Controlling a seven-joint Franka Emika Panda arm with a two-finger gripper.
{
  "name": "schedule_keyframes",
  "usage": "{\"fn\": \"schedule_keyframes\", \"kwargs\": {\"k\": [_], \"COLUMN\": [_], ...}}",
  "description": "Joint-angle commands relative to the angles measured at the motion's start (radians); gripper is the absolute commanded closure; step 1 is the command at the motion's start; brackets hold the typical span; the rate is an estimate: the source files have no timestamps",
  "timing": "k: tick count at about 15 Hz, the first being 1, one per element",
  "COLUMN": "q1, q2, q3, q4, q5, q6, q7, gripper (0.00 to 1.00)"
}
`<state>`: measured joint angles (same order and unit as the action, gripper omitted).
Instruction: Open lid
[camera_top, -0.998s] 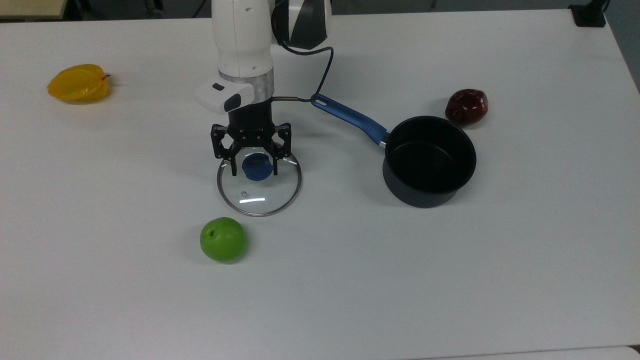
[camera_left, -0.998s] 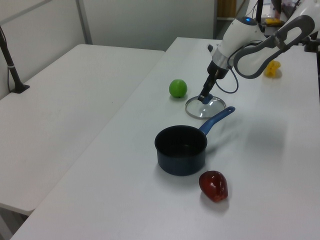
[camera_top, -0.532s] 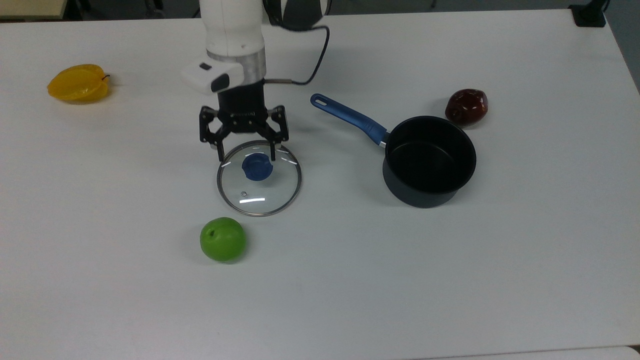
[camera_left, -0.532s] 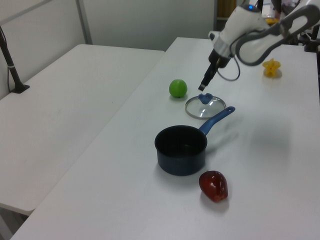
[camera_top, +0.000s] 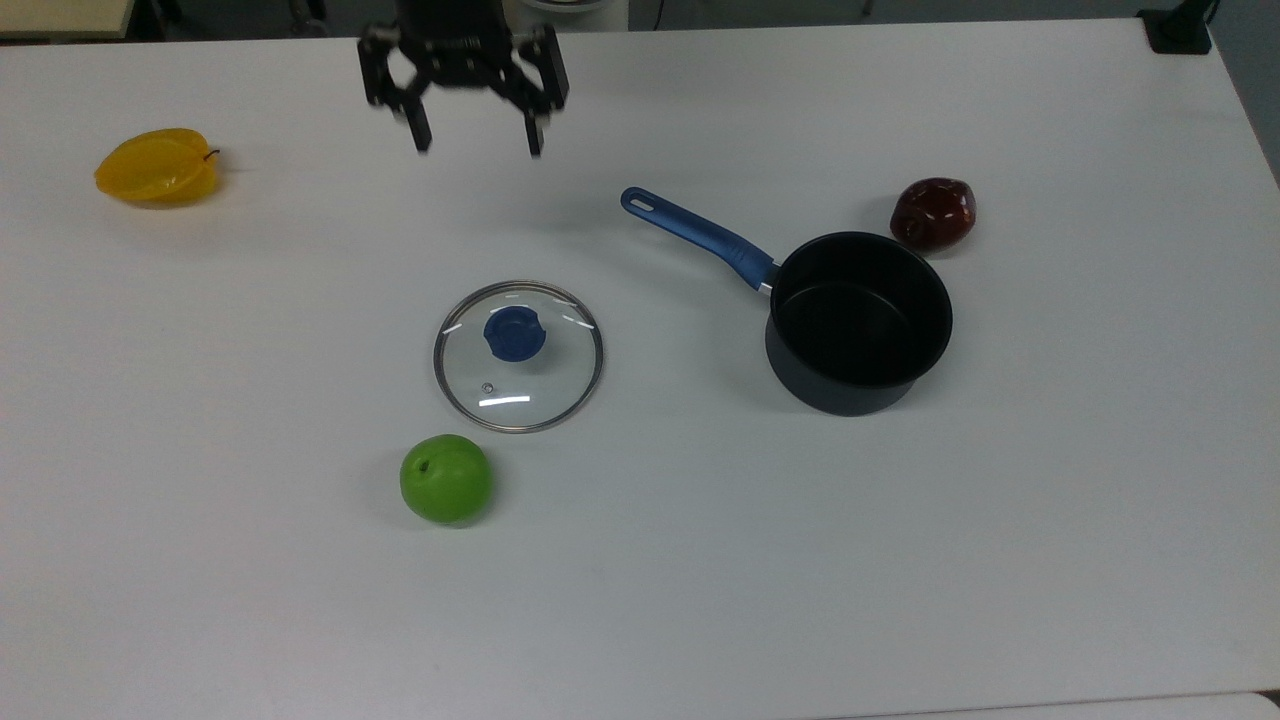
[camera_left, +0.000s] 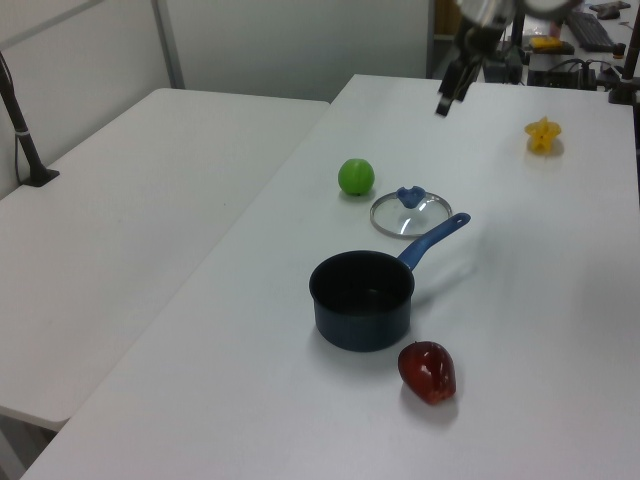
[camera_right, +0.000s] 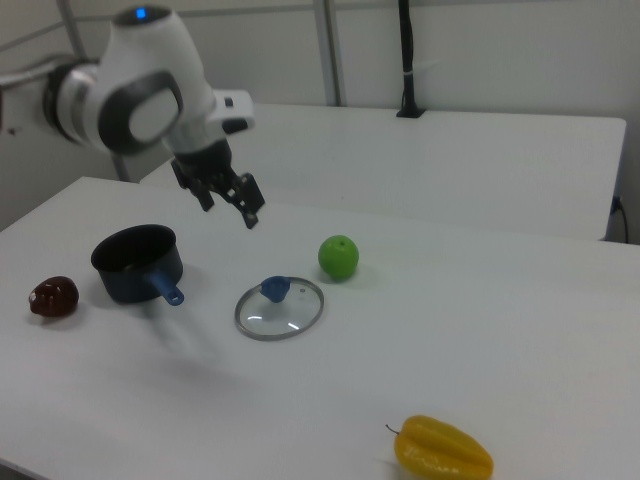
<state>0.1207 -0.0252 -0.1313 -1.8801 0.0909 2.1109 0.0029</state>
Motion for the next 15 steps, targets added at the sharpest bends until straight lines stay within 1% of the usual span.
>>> {"fn": "schedule_keyframes", "kwargs": {"k": [1,3,5,8,11,15], "q1": [-0.032,-0.056,-0.053,-0.052,-0.062,-0.082], "q2": [-0.024,-0.047,-0.041,-0.006,0.027,0.022], "q3": [0.013,0.015,0.016,0.015,0.01,0.009], "q4": [0.133,0.137,0.136,0.148,0.192,0.203], "q5": [-0.063,-0.057,-0.057,-0.065,-0.066,-0.063], "q6": [-0.32,-0.377,-0.416,-0.425,-0.427,-0.433], "q7": [0.069,0.075,0.072,0.072,0.072,0.077], "gripper": [0.0,0.0,0.0,0.0,0.0,0.0]}}
